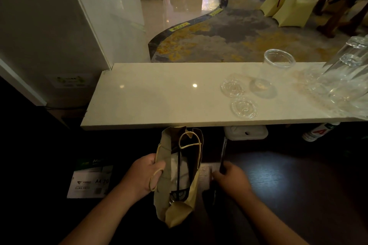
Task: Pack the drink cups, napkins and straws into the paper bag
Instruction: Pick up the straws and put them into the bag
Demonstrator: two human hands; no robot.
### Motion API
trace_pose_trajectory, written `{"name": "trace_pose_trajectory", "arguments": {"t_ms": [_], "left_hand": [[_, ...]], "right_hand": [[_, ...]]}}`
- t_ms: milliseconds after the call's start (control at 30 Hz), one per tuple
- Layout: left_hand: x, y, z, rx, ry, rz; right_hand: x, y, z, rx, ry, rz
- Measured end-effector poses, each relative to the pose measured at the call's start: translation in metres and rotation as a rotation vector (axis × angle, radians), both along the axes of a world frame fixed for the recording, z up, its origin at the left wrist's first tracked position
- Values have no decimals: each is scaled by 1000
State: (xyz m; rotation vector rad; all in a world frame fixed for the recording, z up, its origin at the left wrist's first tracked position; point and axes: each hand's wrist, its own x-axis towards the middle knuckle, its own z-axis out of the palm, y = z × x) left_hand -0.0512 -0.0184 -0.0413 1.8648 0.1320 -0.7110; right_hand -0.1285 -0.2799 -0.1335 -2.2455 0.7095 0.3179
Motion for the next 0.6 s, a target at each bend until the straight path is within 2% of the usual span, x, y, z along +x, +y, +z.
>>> {"name": "trace_pose_trajectory", "arguments": {"t_ms": [67, 267, 400, 600], "left_hand": [[1, 1, 2, -11, 2, 7], [3, 4, 5, 11, -28, -55], [1, 0, 8, -45, 5, 1], [-1, 2, 7, -60, -3, -28]], "right_hand": [[-5, -2, 29, -67, -102, -12], [-4, 2, 130, -100, -417, -70], [5, 19, 201, -9, -647, -71], [20, 53, 273, 108, -913, 63]]}}
